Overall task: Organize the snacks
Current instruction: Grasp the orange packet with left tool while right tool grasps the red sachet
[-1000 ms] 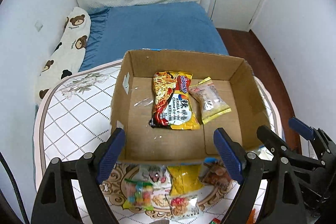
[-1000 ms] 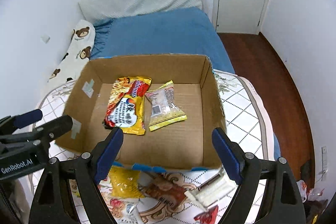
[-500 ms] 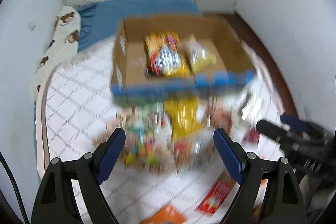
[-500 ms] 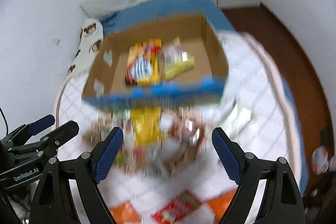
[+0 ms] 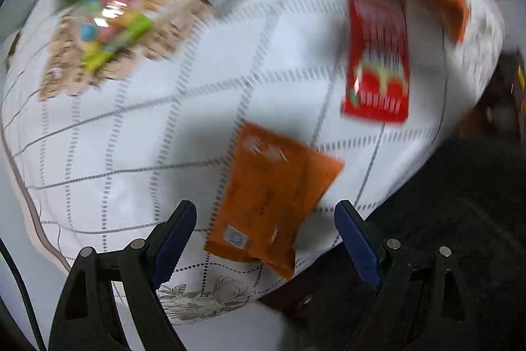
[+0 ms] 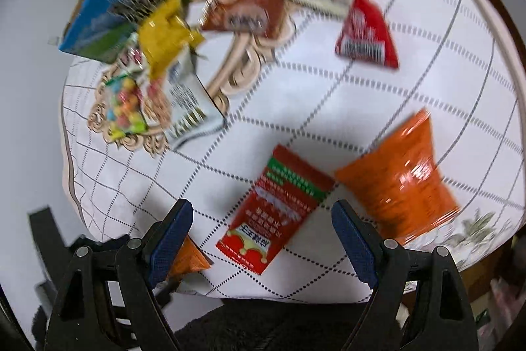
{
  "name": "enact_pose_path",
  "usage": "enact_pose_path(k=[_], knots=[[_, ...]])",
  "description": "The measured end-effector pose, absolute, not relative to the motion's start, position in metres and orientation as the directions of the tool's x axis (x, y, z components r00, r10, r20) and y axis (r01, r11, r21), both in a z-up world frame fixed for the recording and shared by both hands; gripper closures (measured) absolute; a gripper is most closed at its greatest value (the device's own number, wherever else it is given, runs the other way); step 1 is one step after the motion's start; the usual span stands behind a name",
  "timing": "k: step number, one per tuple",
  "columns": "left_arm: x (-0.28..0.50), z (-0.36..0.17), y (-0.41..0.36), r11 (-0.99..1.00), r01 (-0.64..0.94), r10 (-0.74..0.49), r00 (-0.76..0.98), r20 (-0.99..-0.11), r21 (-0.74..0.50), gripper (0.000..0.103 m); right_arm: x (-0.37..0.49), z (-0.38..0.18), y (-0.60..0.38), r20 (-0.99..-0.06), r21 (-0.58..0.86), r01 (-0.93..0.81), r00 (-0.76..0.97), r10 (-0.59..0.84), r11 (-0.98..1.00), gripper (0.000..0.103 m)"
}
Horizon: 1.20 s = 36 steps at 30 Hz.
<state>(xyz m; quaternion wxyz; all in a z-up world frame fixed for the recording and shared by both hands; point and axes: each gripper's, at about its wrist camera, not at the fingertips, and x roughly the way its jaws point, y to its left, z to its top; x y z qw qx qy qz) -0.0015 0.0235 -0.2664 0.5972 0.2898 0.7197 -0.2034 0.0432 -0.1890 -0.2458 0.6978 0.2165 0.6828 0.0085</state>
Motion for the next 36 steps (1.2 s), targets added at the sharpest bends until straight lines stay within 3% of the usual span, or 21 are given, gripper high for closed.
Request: enact_pose_path(k=[2,7,13,17,23,31,36], knots=[[-0.008,-0.282,0.019,0.727,0.684,0.212,-0.129,-0.969,0.068,0.017,0.043,-0.258,-0.186,-0.945,0.321,0.296,0.040,0.324,0.900,0.014],[0.007,-0.302,0.031,0.809,0.561,0.278,-0.107,-0.954,0.173,0.040,0.042,-0.290,-0.176,-0.935,0.317,0.325,-0.052,0.351,0.891,0.014],[0.059,-0.288,0.097,0.993,0.096,0.079,-0.140,-0.987,0.066,0.042,0.044,-0.318,-0.165,-0.955,0.222,0.341,-0.115,0.275,0.914,0.016],[0.066,-0.289,0.123,0.996,-0.084,-0.050,-0.160,-0.986,-0.037,0.042,0.055,-0.316,-0.138,-0.983,0.142,0.222,-0.081,0.163,0.965,0.033],[0.049,-0.302,0.139,0.975,-0.176,-0.169,-0.195,-0.966,-0.135,0.041,0.058,-0.298,-0.077,-0.999,0.030,-0.156,0.006,0.031,0.987,0.036],[0.038,-0.301,0.141,0.969,-0.220,-0.148,-0.143,-0.979,-0.114,0.043,0.048,-0.309,-0.091,-0.997,0.072,-0.011,-0.026,0.072,0.997,0.033],[0.044,-0.282,0.115,0.980,-0.183,-0.094,-0.100,-0.990,-0.075,0.049,0.043,-0.303,-0.084,-0.999,0.026,-0.058,0.018,0.027,0.998,0.047]])
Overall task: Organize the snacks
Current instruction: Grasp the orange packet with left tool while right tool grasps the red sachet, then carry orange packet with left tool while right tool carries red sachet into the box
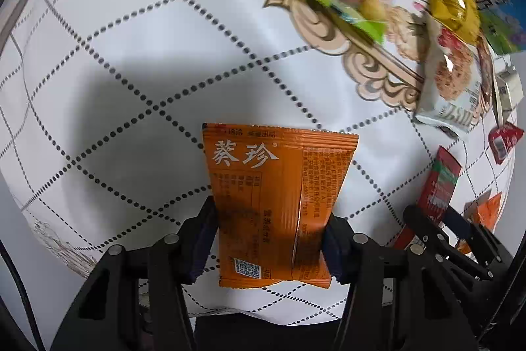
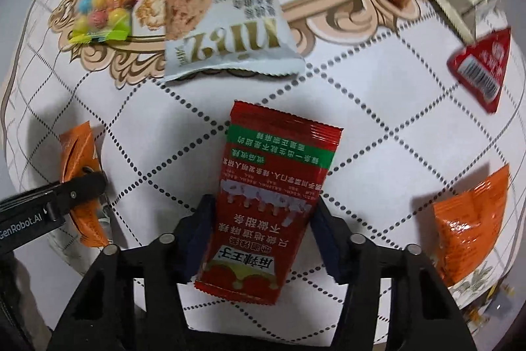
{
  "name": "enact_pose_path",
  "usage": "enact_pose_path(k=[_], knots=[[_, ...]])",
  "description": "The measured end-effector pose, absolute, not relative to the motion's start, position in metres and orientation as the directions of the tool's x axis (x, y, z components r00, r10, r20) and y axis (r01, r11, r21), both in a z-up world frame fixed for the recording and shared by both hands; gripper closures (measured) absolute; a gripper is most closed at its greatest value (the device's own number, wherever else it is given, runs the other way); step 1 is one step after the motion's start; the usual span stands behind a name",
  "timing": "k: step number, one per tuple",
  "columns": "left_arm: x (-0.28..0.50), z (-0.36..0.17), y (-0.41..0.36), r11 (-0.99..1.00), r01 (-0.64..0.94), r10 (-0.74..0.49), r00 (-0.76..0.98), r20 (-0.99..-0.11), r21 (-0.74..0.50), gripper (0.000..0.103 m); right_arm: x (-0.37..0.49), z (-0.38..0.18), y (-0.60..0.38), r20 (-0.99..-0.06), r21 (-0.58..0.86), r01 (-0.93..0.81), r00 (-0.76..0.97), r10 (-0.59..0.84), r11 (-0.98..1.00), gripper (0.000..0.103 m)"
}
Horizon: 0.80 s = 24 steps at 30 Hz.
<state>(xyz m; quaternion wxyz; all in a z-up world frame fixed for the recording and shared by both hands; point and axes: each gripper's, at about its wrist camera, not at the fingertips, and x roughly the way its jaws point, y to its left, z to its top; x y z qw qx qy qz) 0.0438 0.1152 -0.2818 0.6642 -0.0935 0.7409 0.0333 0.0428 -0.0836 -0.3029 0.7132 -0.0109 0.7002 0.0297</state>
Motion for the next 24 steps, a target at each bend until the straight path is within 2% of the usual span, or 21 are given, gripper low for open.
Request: enact_pose_path(k=[8,16,24], knots=[[0.046,-0.236,0.077,0.993,-0.106,-0.056,0.007,-0.998,-0.056,0.050,0.045,-0.266,-0.089,-0.993,0.043,-0.089,0.105,0.052,0.995,0.050],[0.073,-0.174,0.040,0.985,-0.053,-0.162,0.079,-0.984,-0.167,0.050,0.065,-0.187,-0.110,-0.972,0.103,-0.105,0.202,0.123,0.989,0.050],[0.145,-0.100,0.027,0.967,0.034,-0.254,0.173,-0.952,-0.252,0.050,0.128,-0.093,-0.138,-0.922,0.127,-0.143,0.347,0.169,0.982,0.050]])
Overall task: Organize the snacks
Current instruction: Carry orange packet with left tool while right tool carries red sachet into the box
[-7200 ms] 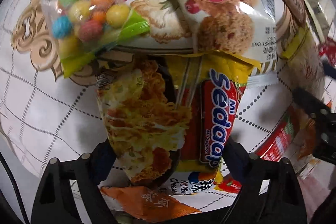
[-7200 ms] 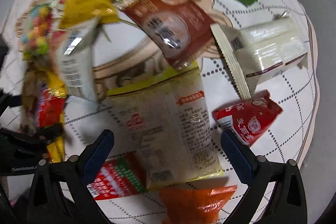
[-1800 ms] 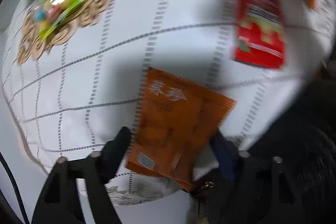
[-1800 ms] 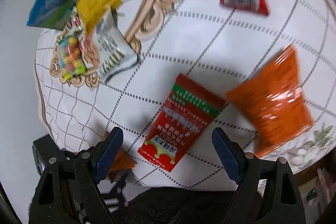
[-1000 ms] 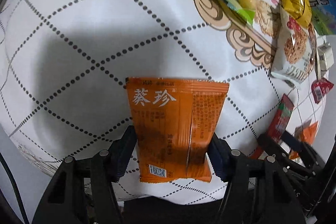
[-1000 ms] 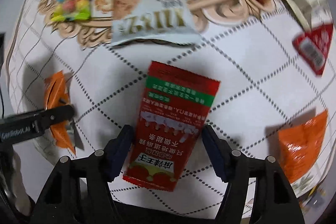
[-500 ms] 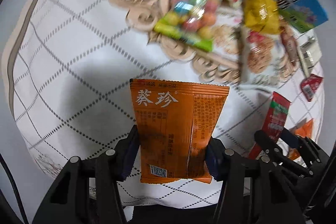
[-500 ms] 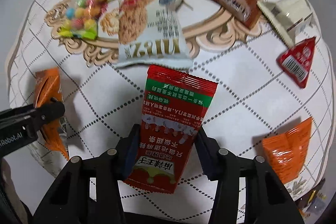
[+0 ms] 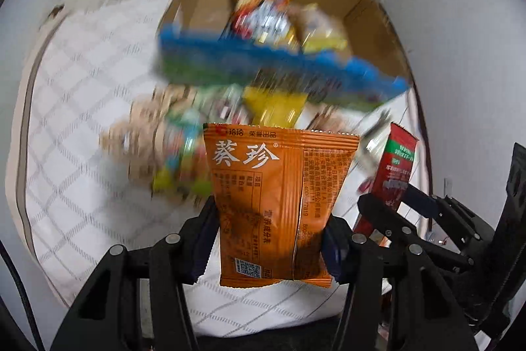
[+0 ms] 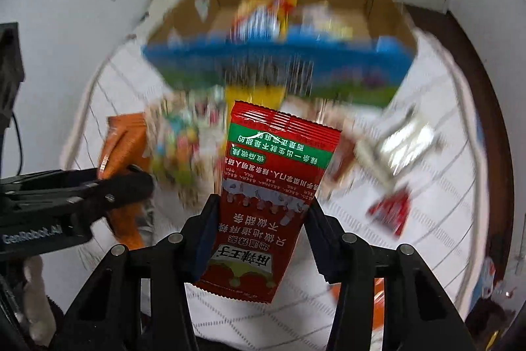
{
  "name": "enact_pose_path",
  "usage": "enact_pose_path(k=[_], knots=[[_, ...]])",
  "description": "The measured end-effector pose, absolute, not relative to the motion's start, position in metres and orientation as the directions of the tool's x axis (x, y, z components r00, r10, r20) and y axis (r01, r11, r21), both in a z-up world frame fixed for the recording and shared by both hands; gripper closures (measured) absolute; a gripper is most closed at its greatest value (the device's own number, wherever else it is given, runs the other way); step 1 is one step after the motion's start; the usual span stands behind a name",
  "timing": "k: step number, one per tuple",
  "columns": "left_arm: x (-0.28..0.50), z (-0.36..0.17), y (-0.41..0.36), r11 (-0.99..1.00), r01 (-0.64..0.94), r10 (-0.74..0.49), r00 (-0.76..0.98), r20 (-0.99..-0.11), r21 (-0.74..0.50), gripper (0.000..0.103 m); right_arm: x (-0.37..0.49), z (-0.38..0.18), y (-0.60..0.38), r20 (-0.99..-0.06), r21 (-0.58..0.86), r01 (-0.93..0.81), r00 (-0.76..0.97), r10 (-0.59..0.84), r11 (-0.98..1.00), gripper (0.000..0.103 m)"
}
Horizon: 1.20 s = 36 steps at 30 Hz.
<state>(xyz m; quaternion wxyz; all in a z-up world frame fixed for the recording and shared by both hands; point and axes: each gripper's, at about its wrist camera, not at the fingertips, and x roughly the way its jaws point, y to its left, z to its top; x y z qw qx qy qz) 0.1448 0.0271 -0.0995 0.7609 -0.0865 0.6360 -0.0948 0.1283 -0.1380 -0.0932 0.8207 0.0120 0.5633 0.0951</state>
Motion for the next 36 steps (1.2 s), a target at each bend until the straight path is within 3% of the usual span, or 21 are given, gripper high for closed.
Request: enact_pose_path(k=[7,12,20,27,29,30,31,32,36], knots=[[0.231,-0.061,0.015,0.979,0.072,-0.202,0.233,-0.951,-0.191,0.050,0.219,-0.046,-0.139,-0.889,0.030,-0.175,0.446,0.107,0.984,0.050],[0.314,-0.070,0.017,0.994,0.062,-0.106,0.214,-0.971,-0.095,0.050,0.296,-0.044,-0.150,-0.906,-0.027,-0.196,0.419,0.059,0.980,0.050],[0.419,-0.125,0.028,0.997,0.056,0.052,0.129,-0.990,0.059,0.050,0.395,-0.093,-0.163,-0.944,-0.118,-0.227,0.326,-0.039,0.967,0.050],[0.457,-0.168,0.038,0.991,0.047,0.118,0.073,-0.990,0.122,0.049,0.440,-0.150,-0.173,-0.962,-0.158,-0.227,0.254,-0.098,0.961,0.050],[0.462,-0.177,0.041,0.992,0.040,0.115,0.064,-0.991,0.118,0.045,0.451,-0.163,-0.177,-0.970,-0.146,-0.220,0.224,-0.095,0.965,0.044],[0.466,-0.183,0.042,0.993,0.044,0.106,0.054,-0.993,0.108,0.036,0.456,-0.170,-0.179,-0.976,-0.134,-0.211,0.199,-0.092,0.968,0.036],[0.469,-0.188,0.044,0.994,0.043,0.097,0.045,-0.994,0.099,0.031,0.462,-0.178,-0.181,-0.981,-0.122,-0.195,0.174,-0.088,0.973,0.019],[0.471,-0.189,0.045,0.995,0.035,0.089,0.043,-0.995,0.091,0.027,0.466,-0.181,-0.183,-0.982,-0.112,-0.188,0.168,-0.081,0.976,0.012],[0.474,-0.192,0.050,0.999,0.019,0.043,0.067,-0.997,0.044,0.027,0.471,-0.186,-0.186,-0.984,-0.084,-0.164,0.168,-0.056,0.983,0.012]])
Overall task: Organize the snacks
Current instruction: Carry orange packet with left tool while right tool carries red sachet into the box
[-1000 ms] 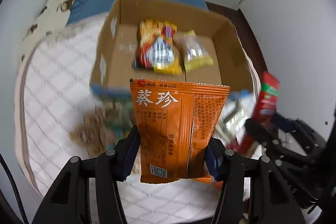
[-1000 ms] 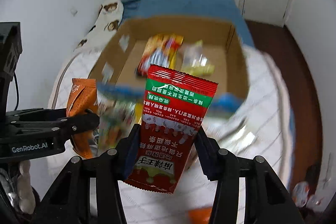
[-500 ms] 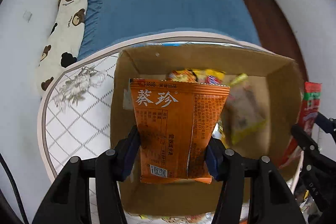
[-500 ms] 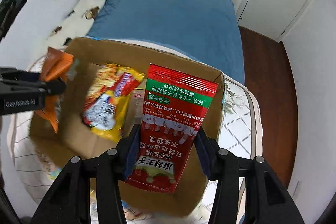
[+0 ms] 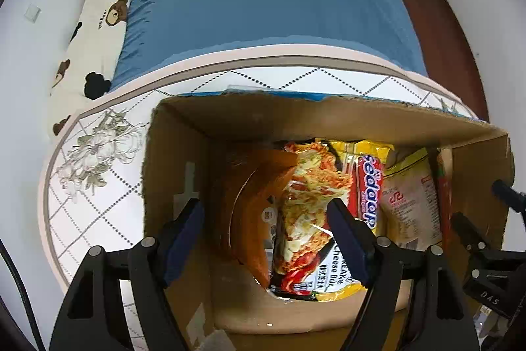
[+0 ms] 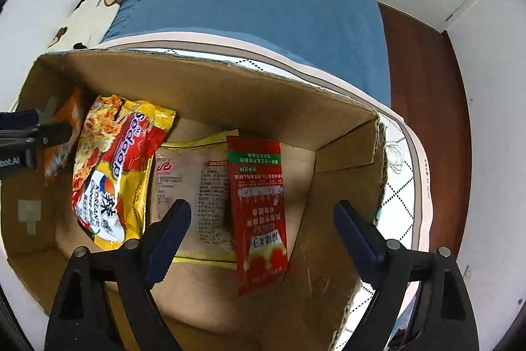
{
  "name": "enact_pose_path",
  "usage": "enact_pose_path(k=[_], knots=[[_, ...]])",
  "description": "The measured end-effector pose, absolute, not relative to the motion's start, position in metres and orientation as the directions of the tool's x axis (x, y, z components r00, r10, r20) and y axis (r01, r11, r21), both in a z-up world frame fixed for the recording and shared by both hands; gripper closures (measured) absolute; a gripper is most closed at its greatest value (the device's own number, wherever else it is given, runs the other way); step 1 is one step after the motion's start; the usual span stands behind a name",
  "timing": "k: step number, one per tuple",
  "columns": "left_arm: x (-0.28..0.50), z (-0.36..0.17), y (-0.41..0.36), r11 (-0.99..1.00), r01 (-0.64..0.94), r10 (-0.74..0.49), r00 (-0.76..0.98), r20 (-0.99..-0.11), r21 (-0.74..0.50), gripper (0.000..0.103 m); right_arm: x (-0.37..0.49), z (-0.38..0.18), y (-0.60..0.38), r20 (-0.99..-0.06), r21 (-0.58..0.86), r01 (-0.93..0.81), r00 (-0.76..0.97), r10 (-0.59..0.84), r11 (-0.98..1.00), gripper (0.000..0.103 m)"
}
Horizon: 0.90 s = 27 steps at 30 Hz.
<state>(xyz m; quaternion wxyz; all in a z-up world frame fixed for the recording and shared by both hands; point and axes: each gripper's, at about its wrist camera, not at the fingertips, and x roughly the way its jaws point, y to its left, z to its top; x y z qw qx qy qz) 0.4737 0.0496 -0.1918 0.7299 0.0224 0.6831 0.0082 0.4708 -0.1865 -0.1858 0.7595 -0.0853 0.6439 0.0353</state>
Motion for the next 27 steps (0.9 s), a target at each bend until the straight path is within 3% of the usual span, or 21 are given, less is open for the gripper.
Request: enact_pose_path(k=[12,27], knots=[[0.454,-0.184,0.056,1.000,-0.022,0.017,0.131,-0.991,0.014,0.027,0.447,-0.186,-0.195,-0.979,-0.027,-0.054,0.205,-0.015,0.998,0.011],[0.379,-0.111,0.044,0.999,0.035,-0.032,0.310,-0.950,-0.022,0.027,0.371,-0.136,-0.184,-0.945,-0.032,-0.032,0.326,-0.020,0.999,0.011]])
